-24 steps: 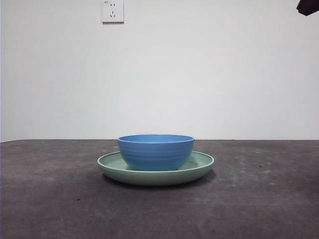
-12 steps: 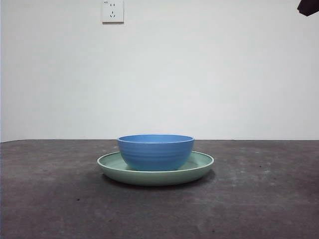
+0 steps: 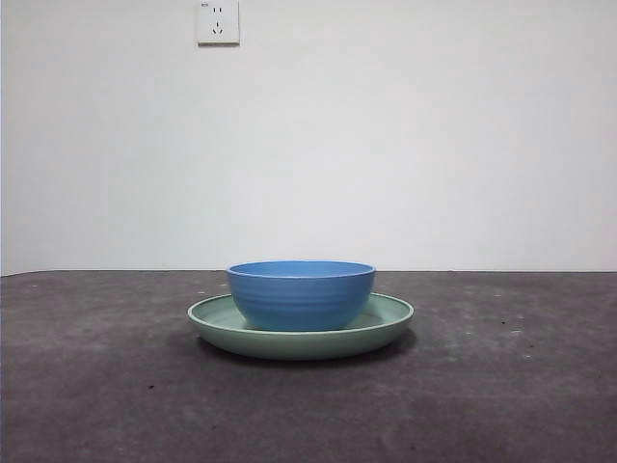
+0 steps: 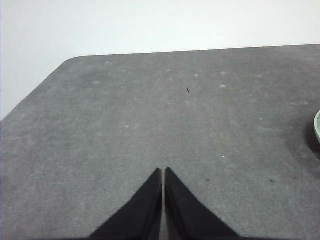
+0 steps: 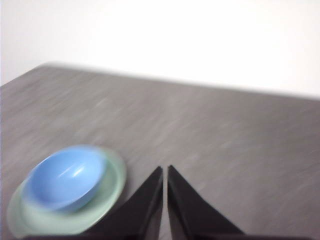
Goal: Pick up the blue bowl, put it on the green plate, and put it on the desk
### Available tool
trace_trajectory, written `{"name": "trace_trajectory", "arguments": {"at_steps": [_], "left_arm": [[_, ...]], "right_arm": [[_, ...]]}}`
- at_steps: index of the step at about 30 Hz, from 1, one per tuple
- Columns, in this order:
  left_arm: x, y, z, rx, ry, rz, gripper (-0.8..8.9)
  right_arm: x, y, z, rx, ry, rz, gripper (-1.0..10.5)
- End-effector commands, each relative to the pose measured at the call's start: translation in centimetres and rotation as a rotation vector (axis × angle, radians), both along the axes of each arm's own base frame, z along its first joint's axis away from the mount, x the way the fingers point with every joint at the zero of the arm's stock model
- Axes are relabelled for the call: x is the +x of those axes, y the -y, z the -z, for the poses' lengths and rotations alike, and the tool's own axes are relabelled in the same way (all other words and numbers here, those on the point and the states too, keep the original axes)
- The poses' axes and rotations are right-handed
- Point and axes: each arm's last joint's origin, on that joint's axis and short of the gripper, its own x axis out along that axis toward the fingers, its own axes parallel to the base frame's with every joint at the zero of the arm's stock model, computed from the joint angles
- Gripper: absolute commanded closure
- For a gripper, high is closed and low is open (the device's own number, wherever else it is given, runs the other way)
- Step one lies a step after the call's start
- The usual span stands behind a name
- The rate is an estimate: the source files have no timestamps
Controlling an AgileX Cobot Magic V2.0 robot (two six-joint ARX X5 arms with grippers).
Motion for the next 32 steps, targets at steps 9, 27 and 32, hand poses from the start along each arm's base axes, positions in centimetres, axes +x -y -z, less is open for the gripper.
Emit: {"name": "trace_trajectory", "arguments": {"at_steps": [9,27,32], "left_arm": [[0.1,0.0,0.7,-0.006,-0.024,-0.007,8.04],[0.1,0.0,0.7,-0.006,-0.024,-0.007,8.04],[0.1,0.0,0.7,-0.006,-0.024,-0.006,8.04]], "right_arm": [[0.4,0.7,8.5,-0.007,0.179,0.127,9.4],[1.1,1.0,16.5,0.056,0.082,0.228,9.4],[1.1,1.0,17.2,0.05,0.026,0.231,9.4]]}}
